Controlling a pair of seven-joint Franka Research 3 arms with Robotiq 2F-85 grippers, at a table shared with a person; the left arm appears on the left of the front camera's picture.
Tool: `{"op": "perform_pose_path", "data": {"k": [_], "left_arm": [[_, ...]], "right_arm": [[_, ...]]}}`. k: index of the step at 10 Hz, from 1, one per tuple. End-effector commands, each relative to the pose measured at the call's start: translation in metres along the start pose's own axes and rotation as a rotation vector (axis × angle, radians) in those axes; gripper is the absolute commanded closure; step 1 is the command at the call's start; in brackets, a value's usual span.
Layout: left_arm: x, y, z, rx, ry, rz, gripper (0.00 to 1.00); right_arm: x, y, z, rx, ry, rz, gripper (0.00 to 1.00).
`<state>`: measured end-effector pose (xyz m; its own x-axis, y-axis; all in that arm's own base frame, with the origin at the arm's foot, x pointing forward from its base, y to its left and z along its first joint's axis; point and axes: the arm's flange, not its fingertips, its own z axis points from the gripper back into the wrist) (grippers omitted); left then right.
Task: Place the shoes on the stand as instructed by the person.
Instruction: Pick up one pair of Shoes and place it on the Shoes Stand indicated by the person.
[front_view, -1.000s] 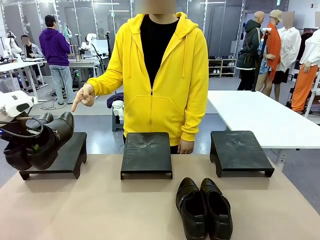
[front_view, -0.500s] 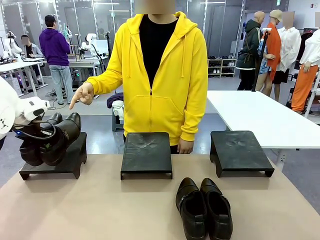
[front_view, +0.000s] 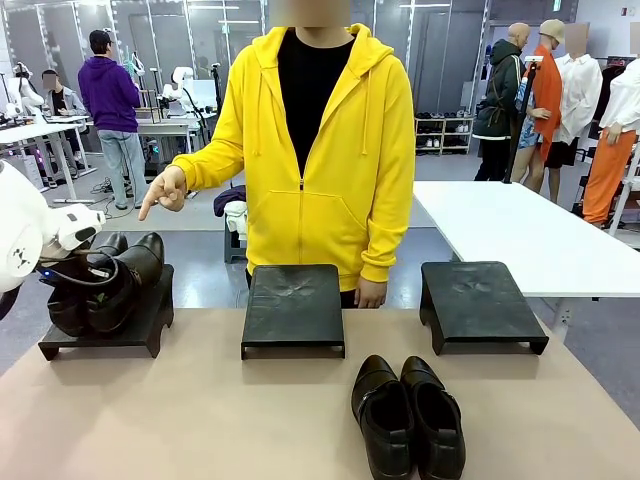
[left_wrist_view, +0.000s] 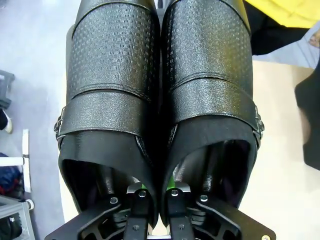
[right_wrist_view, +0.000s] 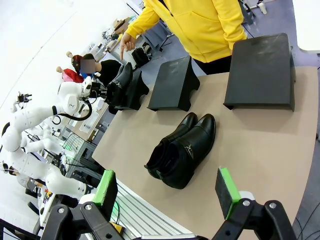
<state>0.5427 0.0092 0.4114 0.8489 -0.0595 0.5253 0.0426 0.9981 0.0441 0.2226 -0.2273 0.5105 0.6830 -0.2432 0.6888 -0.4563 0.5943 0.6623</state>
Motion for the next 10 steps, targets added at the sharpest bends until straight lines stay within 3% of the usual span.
{"op": "perform_pose_path", "data": {"k": [1, 3, 4, 5, 6, 7, 9, 10], "left_arm": [[0.0107, 0.0030, -0.0036, 0.019, -0.056, 0.023, 0.92], [0.0096, 0.0016, -0.0096, 0.030, -0.049, 0.026, 0.92], [0.0097, 0.0017, -0.0092, 0.027, -0.047, 0.030, 0.85], [0.0102, 0.0020, -0.0083, 0.027, -0.042, 0.034, 0.53], [0.0115, 0.0021, -0.0078, 0.031, -0.043, 0.038, 0.46], [0.0120, 0.0012, -0.0070, 0.029, -0.041, 0.041, 0.14], [0.0138, -0.0021, -0.0031, 0.025, -0.040, 0.041, 0.00], [0.0142, -0.0034, -0.0001, 0.028, -0.042, 0.037, 0.00]], "right_arm": [[0.0007, -0.0003, 0.0011, 0.008, -0.010, 0.020, 0.00], [0.0007, -0.0003, 0.0011, 0.008, -0.010, 0.020, 0.00], [0.0007, -0.0003, 0.0011, 0.008, -0.010, 0.020, 0.00], [0.0007, -0.0003, 0.0011, 0.008, -0.010, 0.020, 0.00], [0.0007, -0.0003, 0.0011, 0.008, -0.010, 0.020, 0.00], [0.0007, -0.0003, 0.0011, 0.008, -0.010, 0.020, 0.00], [0.0007, -0.0003, 0.0011, 0.008, -0.010, 0.020, 0.00], [0.0007, -0.0003, 0.0011, 0.008, -0.010, 0.020, 0.00]]}}
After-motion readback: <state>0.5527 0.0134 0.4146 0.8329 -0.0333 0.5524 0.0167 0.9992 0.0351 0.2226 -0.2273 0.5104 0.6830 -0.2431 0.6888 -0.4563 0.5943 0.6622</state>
